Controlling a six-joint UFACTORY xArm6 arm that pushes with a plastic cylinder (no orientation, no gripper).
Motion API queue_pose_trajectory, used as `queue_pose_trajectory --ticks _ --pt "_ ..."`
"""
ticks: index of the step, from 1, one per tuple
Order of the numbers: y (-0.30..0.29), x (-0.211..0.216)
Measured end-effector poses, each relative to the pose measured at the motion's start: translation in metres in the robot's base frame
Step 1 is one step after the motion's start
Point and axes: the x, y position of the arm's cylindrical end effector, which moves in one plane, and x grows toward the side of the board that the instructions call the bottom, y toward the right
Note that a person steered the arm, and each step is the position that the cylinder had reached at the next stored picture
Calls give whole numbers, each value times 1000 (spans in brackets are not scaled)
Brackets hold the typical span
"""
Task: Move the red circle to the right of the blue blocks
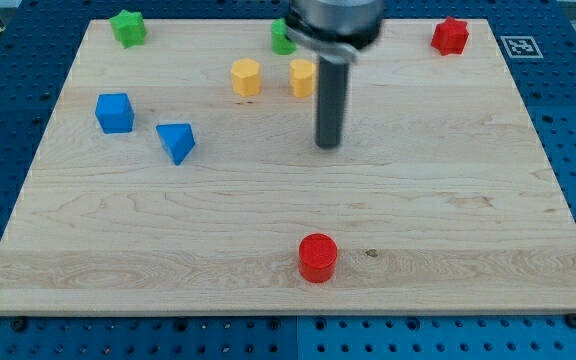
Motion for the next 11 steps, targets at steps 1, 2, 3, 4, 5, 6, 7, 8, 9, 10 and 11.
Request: queue_pose_trajectory --ticks 1,2,3,4,5,6,7,8,9,10,11 --pt "51 69" --pt "53 151" --pt "24 162" --pt "-31 162" --pt "-83 156" --pt "-93 153" --pt "-84 164" --pt "-60 163" --pt "-14 160" --pt "-9 160" --pt "-9 158"
